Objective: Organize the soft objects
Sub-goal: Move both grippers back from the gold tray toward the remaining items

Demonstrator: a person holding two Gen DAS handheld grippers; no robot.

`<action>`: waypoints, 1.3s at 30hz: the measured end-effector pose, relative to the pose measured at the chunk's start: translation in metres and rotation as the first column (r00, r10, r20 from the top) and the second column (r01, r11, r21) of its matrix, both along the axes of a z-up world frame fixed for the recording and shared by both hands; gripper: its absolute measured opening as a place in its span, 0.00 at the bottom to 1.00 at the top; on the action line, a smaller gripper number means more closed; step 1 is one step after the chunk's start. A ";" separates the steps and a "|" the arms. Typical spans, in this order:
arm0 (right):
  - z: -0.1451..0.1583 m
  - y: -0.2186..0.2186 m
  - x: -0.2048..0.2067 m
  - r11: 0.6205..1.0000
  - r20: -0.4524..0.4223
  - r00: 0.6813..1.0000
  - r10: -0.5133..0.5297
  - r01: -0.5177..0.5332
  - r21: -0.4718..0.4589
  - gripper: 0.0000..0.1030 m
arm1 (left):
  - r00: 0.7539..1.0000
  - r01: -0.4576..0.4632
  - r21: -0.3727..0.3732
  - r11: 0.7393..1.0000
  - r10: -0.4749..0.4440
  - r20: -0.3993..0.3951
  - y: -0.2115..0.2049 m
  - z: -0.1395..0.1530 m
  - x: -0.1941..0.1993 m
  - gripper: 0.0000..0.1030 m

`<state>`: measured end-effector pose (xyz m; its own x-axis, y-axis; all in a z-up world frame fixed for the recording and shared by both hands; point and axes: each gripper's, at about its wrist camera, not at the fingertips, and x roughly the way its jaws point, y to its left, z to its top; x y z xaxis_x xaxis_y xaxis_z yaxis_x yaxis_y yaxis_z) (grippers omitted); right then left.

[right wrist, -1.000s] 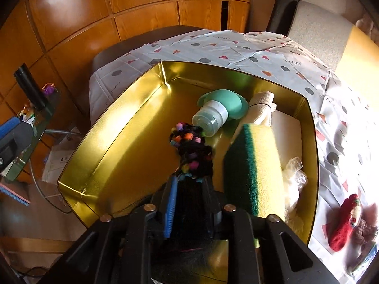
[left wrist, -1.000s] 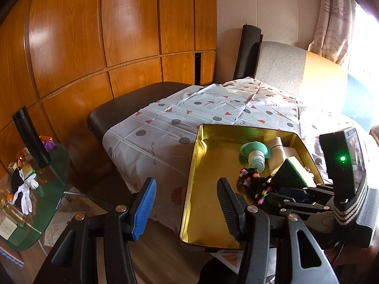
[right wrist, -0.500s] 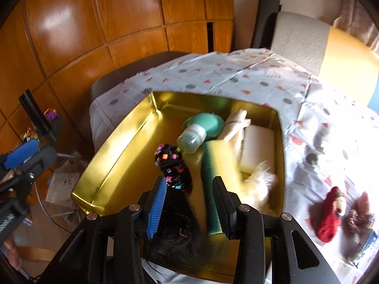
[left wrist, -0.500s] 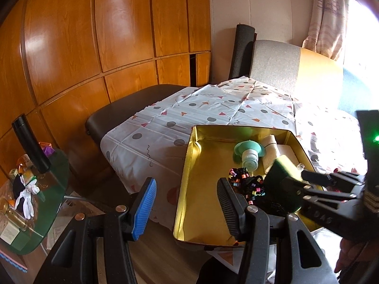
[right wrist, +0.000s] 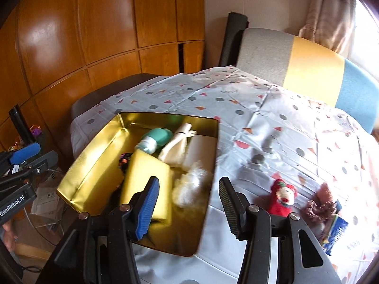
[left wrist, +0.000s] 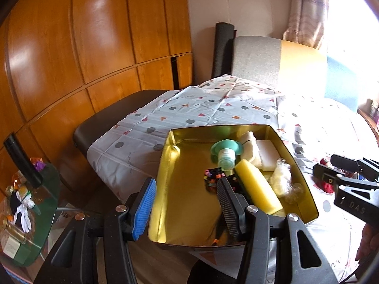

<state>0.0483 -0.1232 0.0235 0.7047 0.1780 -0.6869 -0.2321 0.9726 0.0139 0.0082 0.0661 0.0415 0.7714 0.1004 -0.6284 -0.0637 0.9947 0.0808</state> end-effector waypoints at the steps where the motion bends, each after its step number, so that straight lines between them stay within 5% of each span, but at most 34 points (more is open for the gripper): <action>1: 0.001 -0.007 -0.002 1.000 0.002 1.000 -0.014 0.014 0.000 0.52 | 1.000 0.010 0.003 1.000 -0.010 0.001 -0.004 0.001 0.000 0.52; 17: -0.001 -0.151 -0.033 0.951 0.027 0.952 -0.306 0.307 -0.032 0.56 | 0.976 0.218 0.073 0.973 -0.218 -0.010 -0.089 0.004 0.010 0.52; 32: -0.028 -0.279 -0.061 0.807 -0.033 0.809 -0.587 0.588 0.047 0.56 | 0.891 0.453 0.090 0.887 -0.446 -0.087 -0.216 -0.008 0.035 0.52; 39: -0.029 -0.286 -0.060 0.797 -0.053 0.801 -0.596 0.598 0.081 0.62 | 0.859 0.465 -0.033 0.885 -0.460 -0.223 -0.259 -0.042 0.066 0.54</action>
<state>-0.0118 -0.4091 -0.0058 0.6756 -0.2118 -0.7062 0.3958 0.9123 0.1050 0.0747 -0.1929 -0.0005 0.5762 -0.2187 -0.7875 0.4250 0.9032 0.0601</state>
